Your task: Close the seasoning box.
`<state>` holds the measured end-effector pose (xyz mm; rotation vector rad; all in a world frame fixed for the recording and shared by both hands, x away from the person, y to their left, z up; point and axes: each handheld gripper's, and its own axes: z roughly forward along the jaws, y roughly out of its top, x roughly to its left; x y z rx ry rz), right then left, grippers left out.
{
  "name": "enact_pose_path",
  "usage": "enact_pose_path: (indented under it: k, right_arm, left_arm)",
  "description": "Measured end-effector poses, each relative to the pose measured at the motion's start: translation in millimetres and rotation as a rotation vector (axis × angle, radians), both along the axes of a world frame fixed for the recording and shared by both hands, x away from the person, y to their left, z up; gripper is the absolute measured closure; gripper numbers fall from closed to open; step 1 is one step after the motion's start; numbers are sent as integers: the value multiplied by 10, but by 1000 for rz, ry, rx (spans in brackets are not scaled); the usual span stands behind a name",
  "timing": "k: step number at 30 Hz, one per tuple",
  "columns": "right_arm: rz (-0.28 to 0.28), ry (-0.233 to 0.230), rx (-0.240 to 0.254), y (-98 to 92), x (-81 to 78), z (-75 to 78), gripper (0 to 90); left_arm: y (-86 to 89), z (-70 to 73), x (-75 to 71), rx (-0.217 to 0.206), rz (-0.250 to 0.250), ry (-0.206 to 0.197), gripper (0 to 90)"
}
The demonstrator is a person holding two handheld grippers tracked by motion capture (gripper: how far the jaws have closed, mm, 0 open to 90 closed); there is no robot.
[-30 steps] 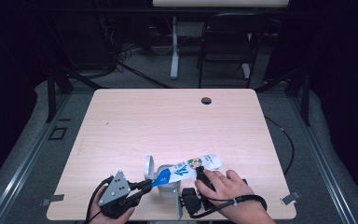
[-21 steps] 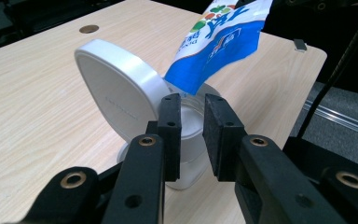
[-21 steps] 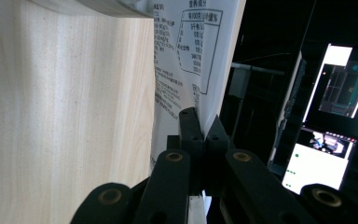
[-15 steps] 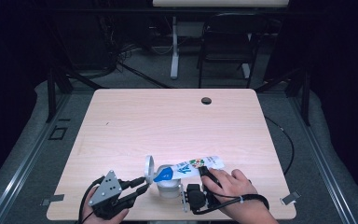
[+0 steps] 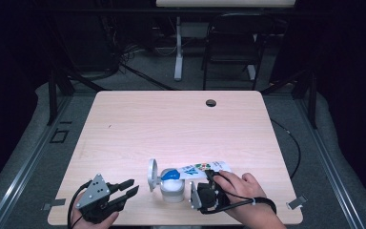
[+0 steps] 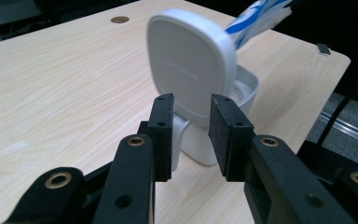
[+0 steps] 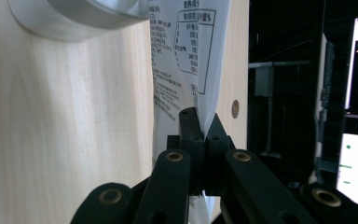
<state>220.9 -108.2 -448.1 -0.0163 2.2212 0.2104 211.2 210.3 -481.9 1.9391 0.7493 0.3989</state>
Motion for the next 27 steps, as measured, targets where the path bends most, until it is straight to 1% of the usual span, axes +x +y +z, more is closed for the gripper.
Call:
enact_pose_path:
  k: [2, 3, 4, 5, 8, 9, 10, 12, 13, 14, 17, 18, 19, 21, 23, 24, 25, 26, 27]
  right_arm:
    - [-7, 11, 29, -21, -2, 4, 900]
    - [-10, 13, 42, -33, -2, 5, 900]
    - [-12, 19, 57, -45, 0, -2, 900]
    - [-13, 24, 69, -55, 1, -10, 900]
    - [-24, 44, 110, -94, -1, -29, 900]
    - [-24, 44, 110, -94, -1, -29, 900]
    - [-28, 54, 150, -117, -4, -44, 900]
    - [-29, 59, 158, -126, -5, -43, 900]
    - [-37, 74, 189, -147, -9, -44, 900]
    - [-36, 76, 209, -154, -6, -49, 900]
    - [-39, 92, 257, -183, -7, -44, 900]
    - [-41, 101, 275, -193, -9, -41, 900]
    - [-43, 105, 292, -201, -11, -44, 900]
    - [-49, 112, 307, -215, -12, -46, 900]
    - [-52, 125, 343, -235, -9, -67, 900]
    - [-56, 127, 347, -248, -7, -70, 900]
    - [-56, 134, 371, -258, -1, -89, 900]
    - [-63, 141, 376, -269, -2, -99, 900]
    - [-61, 144, 391, -275, 0, -113, 900]
  left_arm:
    - [31, -35, 18, 0, 8, 9, 707]
    - [46, -44, 22, 8, 14, 15, 706]
    - [53, -57, 28, 3, 17, 13, 706]
    - [67, -74, 35, -1, 21, 24, 706]
    - [94, -96, 47, -1, 31, 29, 704]
    - [94, -96, 47, -1, 31, 29, 703]
    - [108, -106, 55, 0, 37, 33, 702]
    - [123, -121, 67, 1, 40, 32, 700]
    - [128, -139, 72, -5, 48, 37, 698]
    - [133, -141, 74, 2, 48, 42, 697]
    - [137, -152, 76, 7, 50, 44, 694]
    - [137, -163, 79, 0, 51, 40, 691]
    - [141, -168, 82, 2, 53, 41, 689]
    - [150, -179, 86, 0, 57, 48, 688]
    - [159, -183, 88, 4, 59, 54, 688]
    - [159, -193, 92, -1, 59, 45, 687]
    - [164, -197, 94, 0, 59, 48, 687]
    - [168, -200, 96, 4, 59, 48, 686]
    - [168, -202, 96, 3, 61, 51, 686]
